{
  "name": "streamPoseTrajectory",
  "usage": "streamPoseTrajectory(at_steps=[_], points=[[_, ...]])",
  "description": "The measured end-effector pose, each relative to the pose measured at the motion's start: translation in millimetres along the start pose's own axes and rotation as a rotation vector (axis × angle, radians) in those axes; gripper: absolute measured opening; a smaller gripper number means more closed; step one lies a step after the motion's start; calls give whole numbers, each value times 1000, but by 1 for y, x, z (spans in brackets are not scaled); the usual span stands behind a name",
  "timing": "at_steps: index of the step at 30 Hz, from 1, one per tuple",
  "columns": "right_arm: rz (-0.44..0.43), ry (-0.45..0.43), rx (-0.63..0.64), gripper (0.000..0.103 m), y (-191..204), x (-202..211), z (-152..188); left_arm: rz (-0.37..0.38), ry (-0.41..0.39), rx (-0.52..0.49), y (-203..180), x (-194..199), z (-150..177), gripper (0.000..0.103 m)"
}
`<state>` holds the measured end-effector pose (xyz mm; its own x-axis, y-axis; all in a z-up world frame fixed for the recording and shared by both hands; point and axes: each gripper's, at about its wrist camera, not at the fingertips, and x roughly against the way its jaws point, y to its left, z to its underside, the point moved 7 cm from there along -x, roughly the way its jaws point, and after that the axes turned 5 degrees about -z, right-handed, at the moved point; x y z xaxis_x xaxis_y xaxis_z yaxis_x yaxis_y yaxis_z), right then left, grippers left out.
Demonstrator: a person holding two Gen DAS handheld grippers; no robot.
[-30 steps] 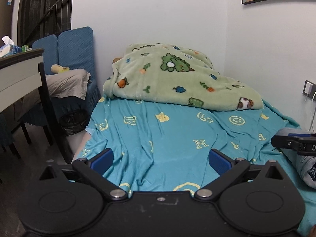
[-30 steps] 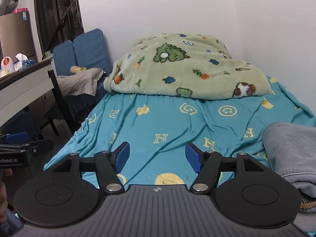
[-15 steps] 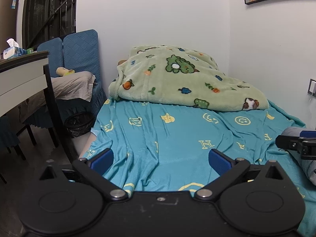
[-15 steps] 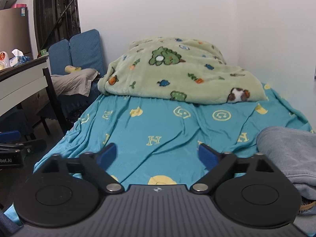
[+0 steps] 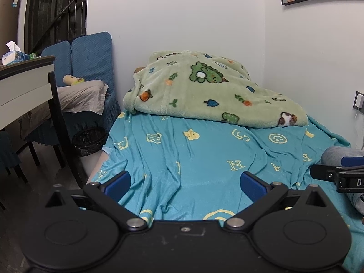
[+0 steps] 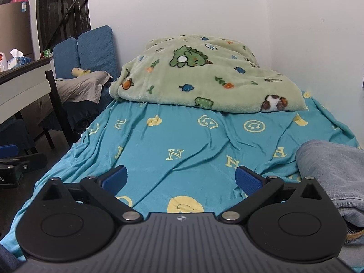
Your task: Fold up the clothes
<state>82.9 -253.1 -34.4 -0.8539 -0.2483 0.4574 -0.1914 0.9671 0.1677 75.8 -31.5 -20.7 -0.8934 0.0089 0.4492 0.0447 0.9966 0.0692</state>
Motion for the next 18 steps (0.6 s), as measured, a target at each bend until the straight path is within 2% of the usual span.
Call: streamPoseTrajectory(at_steps=[18], points=[[3,26,-16,103,-2,-3,4,-11,13,-3,1,-2,3,103]])
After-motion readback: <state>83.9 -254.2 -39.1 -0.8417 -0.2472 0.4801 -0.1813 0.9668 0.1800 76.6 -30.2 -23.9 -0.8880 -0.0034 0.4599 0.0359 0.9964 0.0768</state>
